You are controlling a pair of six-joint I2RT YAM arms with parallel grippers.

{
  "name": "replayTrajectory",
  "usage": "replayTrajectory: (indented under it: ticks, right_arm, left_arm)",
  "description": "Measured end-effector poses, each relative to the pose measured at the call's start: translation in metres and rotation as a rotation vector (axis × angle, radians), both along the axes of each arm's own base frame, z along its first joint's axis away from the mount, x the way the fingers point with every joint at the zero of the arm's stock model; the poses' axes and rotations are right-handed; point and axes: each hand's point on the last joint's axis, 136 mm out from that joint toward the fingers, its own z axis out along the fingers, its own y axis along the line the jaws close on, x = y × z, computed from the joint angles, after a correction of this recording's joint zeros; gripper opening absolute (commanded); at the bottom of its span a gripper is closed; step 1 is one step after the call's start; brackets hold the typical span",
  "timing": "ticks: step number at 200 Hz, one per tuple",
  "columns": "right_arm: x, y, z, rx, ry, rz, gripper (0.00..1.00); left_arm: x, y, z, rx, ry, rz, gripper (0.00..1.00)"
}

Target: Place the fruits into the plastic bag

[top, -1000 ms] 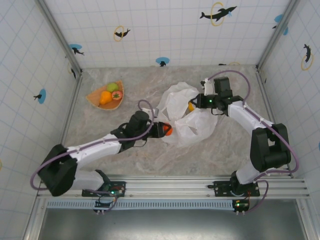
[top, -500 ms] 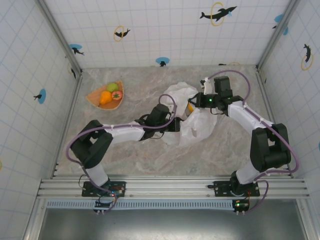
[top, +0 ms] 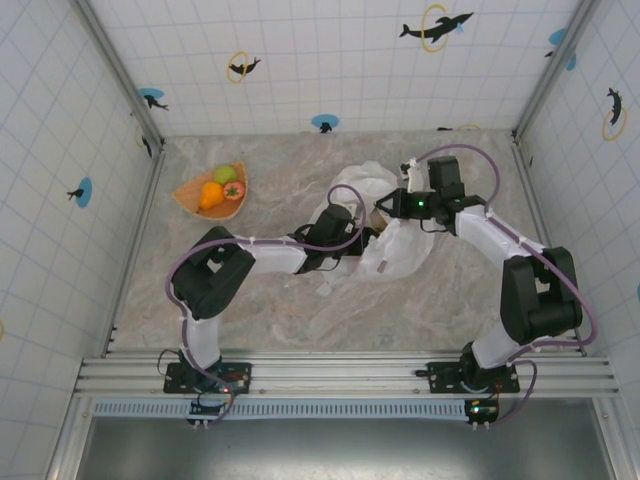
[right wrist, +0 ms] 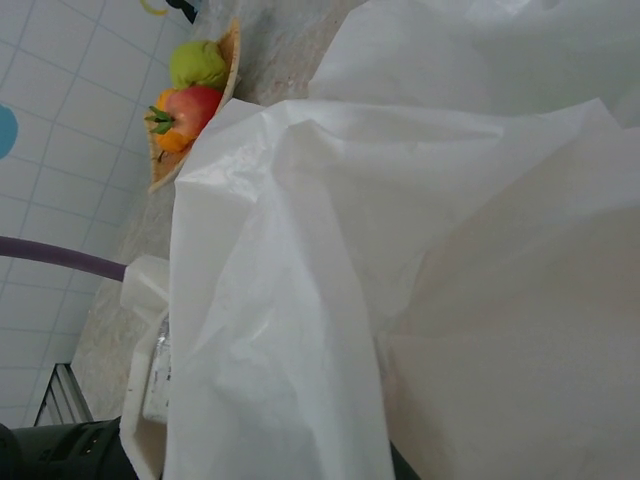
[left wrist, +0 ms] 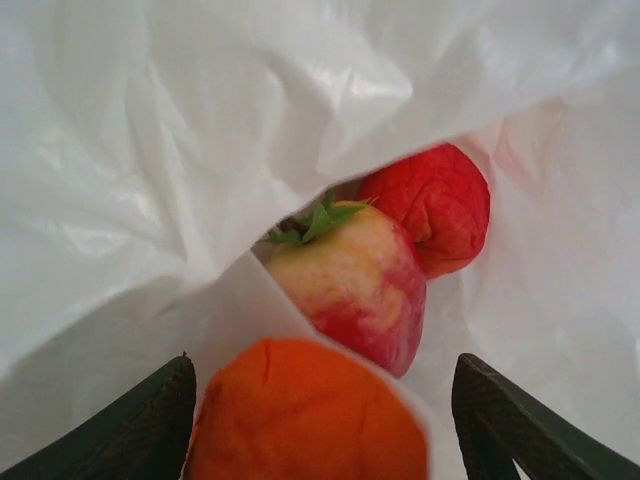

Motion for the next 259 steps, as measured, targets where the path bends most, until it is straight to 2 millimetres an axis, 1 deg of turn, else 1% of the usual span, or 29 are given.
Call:
replayTrajectory:
  ticks: [27,54,91,111,139,160,194,215,235,259]
  right_arm:
    - [0.002,-0.004,0.001,-0.004,-0.007,-0.008,0.00]
    - [0.002,-0.005,-0.001,-0.012,-0.008,-0.010,0.00]
    - [0.003,-0.008,-0.005,-0.037,-0.014,-0.016,0.00]
    - [0.002,-0.010,-0.008,-0.050,-0.012,-0.017,0.00]
    - [0.002,-0.012,-0.010,-0.063,-0.012,-0.021,0.00]
    - [0.001,-0.012,-0.011,-0.067,-0.008,-0.021,0.00]
    - [0.002,-0.014,-0.012,-0.072,-0.007,-0.024,0.00]
    - [0.002,-0.014,-0.012,-0.072,-0.008,-0.024,0.00]
    - [0.002,-0.014,-0.012,-0.072,-0.008,-0.024,0.00]
    - [0.002,-0.014,-0.012,-0.072,-0.007,-0.023,0.00]
  left_arm:
    - [0.004,0.004,0.001,0.028,-0.037,0.008,0.79]
    - [0.004,0.011,0.009,0.050,-0.072,0.015,0.83]
    - [0.001,0.023,0.023,0.074,-0.111,0.018,0.84]
    - [-0.005,0.029,0.032,0.083,-0.131,0.004,0.84]
    - [-0.019,0.045,0.045,0.098,-0.159,-0.022,0.83]
    - [-0.030,0.060,0.055,0.108,-0.180,-0.035,0.83]
    - [-0.034,0.090,0.070,0.120,-0.219,-0.008,0.83]
    - [-0.030,0.107,0.068,0.168,-0.237,0.032,0.83]
    - [-0.026,0.121,0.057,0.244,-0.237,0.067,0.84]
    - [-0.022,0.130,0.040,0.324,-0.234,0.086,0.87]
